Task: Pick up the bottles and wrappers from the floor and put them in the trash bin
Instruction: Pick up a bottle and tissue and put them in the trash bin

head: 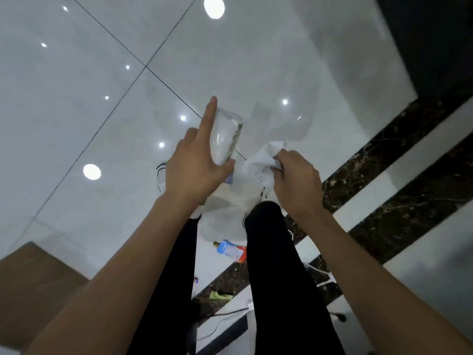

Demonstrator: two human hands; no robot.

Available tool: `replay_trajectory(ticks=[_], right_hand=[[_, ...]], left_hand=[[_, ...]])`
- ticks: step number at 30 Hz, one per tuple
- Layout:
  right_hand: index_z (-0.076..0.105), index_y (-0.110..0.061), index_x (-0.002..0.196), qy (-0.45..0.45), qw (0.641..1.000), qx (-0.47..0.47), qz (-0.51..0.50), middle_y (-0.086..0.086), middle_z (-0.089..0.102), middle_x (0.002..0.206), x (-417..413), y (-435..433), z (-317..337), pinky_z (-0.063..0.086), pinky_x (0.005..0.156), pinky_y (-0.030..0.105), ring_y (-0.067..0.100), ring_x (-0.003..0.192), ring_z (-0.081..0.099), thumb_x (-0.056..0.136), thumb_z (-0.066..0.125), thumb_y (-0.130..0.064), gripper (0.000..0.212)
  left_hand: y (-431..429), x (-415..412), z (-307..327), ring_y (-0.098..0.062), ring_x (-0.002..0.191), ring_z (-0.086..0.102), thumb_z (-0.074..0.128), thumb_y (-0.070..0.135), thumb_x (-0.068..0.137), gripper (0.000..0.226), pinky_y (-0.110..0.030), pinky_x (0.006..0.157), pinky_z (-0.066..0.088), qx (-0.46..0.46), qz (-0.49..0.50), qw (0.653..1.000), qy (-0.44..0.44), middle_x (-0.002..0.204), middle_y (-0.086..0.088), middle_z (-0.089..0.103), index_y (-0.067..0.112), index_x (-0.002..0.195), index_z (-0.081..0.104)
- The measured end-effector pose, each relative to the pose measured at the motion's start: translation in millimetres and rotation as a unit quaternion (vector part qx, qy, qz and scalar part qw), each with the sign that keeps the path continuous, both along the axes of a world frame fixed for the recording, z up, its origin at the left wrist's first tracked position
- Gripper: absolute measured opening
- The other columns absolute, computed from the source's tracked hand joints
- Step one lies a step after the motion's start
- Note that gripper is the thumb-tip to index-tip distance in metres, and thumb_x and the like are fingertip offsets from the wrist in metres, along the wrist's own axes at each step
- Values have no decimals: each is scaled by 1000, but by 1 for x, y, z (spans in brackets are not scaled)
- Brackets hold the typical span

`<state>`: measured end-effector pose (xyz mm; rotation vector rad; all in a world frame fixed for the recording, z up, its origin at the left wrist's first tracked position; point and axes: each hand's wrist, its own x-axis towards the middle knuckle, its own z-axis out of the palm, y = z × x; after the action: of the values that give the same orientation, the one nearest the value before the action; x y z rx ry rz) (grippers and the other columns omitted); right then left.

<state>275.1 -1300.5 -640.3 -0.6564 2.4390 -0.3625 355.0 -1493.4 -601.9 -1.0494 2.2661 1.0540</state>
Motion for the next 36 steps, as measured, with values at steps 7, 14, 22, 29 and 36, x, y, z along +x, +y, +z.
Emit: replay_trajectory(ticks=[7,14,22,29,36], right_hand=[[62,-16,103,24,995,-97,-19,-2,55,89,-25,-38,272,36,60,32,20,78,52,94,58,-10,12],[62,-19,101,117,966,-232,6,-5,58,90,-40,-26,478,44,64,29,14,80,57,94,66,-15,9],[65,-22,110,125,948,-293,13,-5,66,99,-35,-34,563,58,77,39,16,91,63,94,67,-17,17],[63,-25,109,112,947,-297,56,-8,66,102,-15,-81,590,51,73,23,11,93,62,96,64,-23,13],[64,-26,109,106,939,-288,154,-10,66,100,27,-179,605,54,71,24,8,90,62,97,62,-25,13]], left_hand=[[-12,-2,258,-24,91,57,74,45,77,110,-39,72,50,-49,-7,997,64,107,-3,55,56,152,-6],[7,20,461,-29,114,57,77,46,76,110,-54,92,51,-124,56,973,186,136,-6,55,58,151,-2],[15,31,545,-26,105,59,79,44,76,112,-53,88,53,-174,122,942,261,131,-3,55,62,149,-3],[-28,68,574,-26,99,58,78,44,76,110,-50,84,53,-215,179,921,273,119,-4,56,64,147,-4],[-94,139,583,-23,95,59,77,45,77,110,-47,82,55,-223,269,893,285,113,-3,57,64,148,-6]])
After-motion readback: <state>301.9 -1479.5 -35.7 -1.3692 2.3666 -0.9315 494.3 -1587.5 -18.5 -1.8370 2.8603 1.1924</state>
